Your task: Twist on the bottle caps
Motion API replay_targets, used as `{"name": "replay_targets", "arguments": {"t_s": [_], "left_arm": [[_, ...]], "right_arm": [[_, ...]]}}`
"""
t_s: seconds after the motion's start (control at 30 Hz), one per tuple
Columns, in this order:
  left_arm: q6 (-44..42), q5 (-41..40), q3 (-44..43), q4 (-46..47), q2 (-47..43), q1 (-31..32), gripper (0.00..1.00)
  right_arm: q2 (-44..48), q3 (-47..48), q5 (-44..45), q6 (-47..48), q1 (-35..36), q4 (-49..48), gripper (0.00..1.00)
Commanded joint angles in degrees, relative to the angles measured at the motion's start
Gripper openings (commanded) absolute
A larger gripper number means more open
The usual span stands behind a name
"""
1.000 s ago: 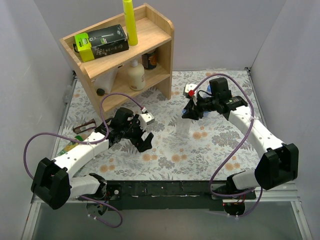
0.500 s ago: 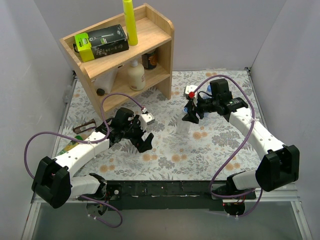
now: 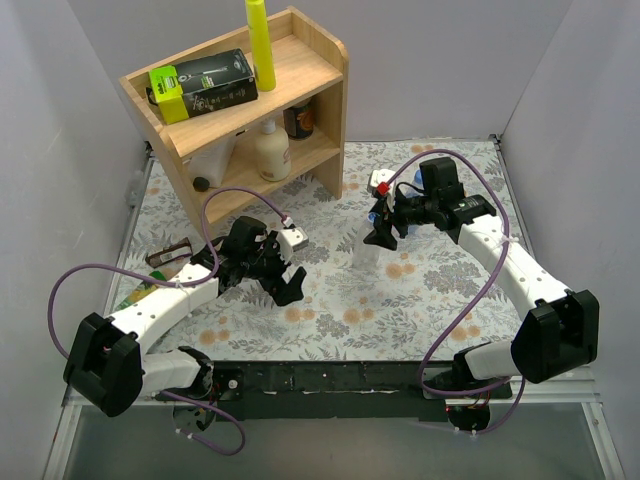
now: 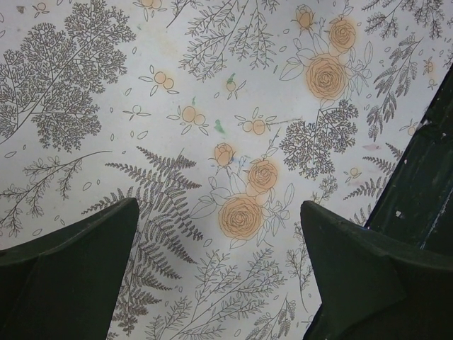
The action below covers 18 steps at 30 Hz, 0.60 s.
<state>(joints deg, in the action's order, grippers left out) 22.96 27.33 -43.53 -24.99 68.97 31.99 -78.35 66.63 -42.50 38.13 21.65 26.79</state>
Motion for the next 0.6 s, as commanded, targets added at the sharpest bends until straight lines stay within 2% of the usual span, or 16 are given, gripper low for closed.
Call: {"name": "replay_targets", "arguments": {"t_s": [0.0, 0.13, 0.37, 0.57], "left_arm": [[3.7, -1.2, 0.4, 0.4, -0.9, -0.3, 0.98], [10.0, -6.2, 0.4, -0.1, -2.3, -0.3, 0.98], [8.9, -12.9, -2.2, -0.6, -2.0, -0.6, 0.98], [7.3, -13.2, -1.7, 0.7, -2.8, -0.6, 0.98]], "right_arm": [[1.1, 2.4, 0.4, -1.6, 0.0, -2.8, 0.87], [1.4, 3.2, 1.3, -3.7, 0.0, -4.5, 0.91], [0.8, 8.9, 2.6, -5.7, 0.0, -2.8, 0.91], [-0.1, 11.3, 2.7, -7.4, 0.0, -1.7, 0.91]]}}
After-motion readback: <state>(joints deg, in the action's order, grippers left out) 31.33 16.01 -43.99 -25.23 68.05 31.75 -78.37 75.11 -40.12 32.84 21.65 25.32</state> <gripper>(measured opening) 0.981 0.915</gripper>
